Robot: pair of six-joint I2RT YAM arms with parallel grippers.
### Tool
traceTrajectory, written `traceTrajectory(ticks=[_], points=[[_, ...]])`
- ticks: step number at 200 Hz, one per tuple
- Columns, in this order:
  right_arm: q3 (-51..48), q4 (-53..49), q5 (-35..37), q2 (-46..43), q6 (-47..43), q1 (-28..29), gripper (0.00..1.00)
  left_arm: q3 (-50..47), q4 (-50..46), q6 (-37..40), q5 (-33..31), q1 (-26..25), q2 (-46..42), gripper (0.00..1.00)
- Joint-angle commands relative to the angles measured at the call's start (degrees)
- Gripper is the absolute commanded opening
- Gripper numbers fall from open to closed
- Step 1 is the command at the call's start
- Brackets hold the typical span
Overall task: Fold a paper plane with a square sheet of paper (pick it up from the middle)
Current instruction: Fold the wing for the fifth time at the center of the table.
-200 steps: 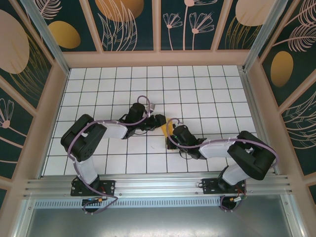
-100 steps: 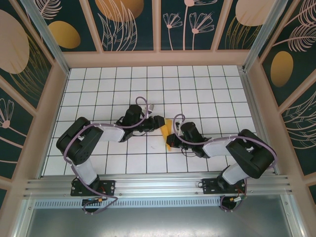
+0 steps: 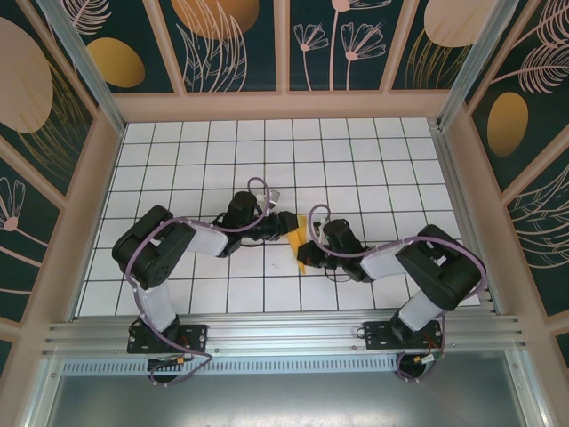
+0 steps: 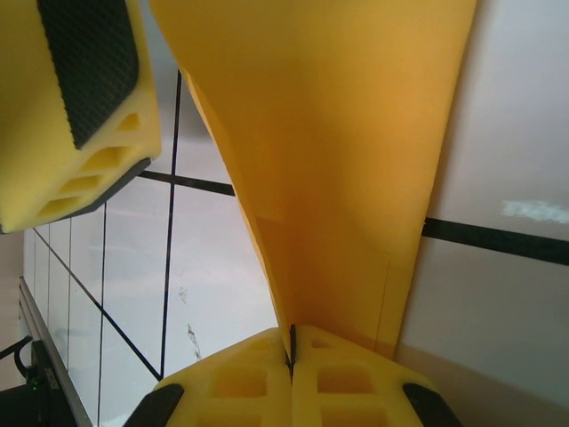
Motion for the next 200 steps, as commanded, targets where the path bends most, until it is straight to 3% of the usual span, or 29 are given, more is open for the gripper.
traceTrajectory(ticks=[1,135,200], points=[[-0.01,2.49,-1.53,0.91,2.60,-1.41,0.03,-0.52,4.02,-0.42,1.58,-0.38,0.10,0.47],[-0.37,3.29,-2.68,3.39,7.82,-3.02,0.03,0.55,7.55,-0.46,1.97,-0.81,5.65,0.48],[1.30,-1.76,-1.26,-0.18,5.56,-2.80,0.11,1.36,6.72,0.82,-0.34,-0.89,9.59,0.47]])
